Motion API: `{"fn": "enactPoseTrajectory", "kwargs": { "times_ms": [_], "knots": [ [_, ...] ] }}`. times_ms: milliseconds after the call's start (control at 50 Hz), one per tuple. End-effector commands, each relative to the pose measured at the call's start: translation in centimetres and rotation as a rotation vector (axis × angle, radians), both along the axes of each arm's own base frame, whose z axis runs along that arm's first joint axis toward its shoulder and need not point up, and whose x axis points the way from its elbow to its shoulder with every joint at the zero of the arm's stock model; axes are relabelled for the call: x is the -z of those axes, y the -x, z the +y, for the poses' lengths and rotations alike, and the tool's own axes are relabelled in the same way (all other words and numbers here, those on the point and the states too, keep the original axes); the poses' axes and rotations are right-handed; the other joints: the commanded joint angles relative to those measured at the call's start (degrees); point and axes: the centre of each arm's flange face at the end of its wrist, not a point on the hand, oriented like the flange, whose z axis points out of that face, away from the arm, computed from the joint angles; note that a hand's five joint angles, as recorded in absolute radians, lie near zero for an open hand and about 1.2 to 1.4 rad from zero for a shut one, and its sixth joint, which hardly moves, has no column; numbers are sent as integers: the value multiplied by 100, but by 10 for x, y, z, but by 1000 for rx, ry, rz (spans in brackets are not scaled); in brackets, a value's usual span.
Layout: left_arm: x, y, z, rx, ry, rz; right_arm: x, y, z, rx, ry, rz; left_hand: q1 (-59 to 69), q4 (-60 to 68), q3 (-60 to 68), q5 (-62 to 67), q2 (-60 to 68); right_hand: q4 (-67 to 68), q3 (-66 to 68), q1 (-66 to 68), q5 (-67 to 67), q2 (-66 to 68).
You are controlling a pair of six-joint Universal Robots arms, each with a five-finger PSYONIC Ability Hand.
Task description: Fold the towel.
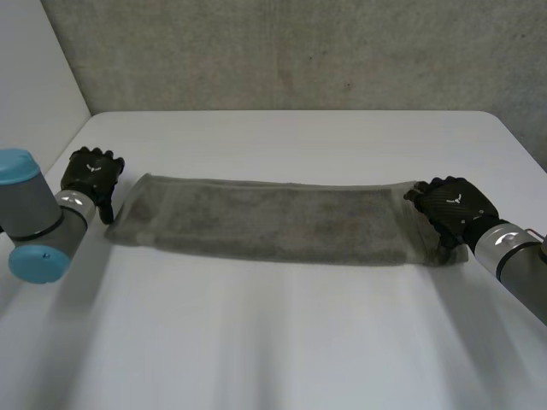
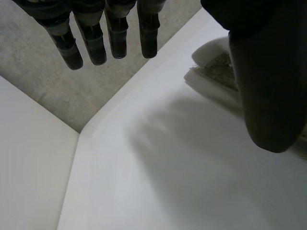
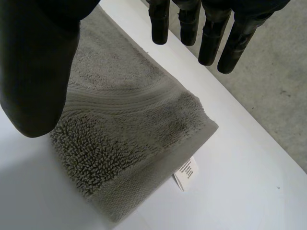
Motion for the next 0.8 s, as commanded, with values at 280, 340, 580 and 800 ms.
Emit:
{"fn": "enactPoseTrajectory", "kwargs": {
  "times_ms": [280,340,580,800],
  "knots": [
    [-41,-6,54,-5,-12,12,8,30,-1,31,-58,-30,-428,-376,-330,-71,-209,-435,-301,-342,-359,-416],
    [-42,-10,60,-14,-19,15,11,33,-4,24,-65,-38,-428,-376,-330,-71,-209,-435,-301,-342,-359,-416],
    [-49,-5,71,-7,-20,65,26,32,-11,20,-98,-46,-411,-376,-330,-55,-192,-435,-301,2013,1996,1940],
    [-48,1,79,10,-30,72,36,32,-17,19,-115,-43,-411,-376,-330,-55,-192,-435,-301,5393,5376,5319]
  ]
}}
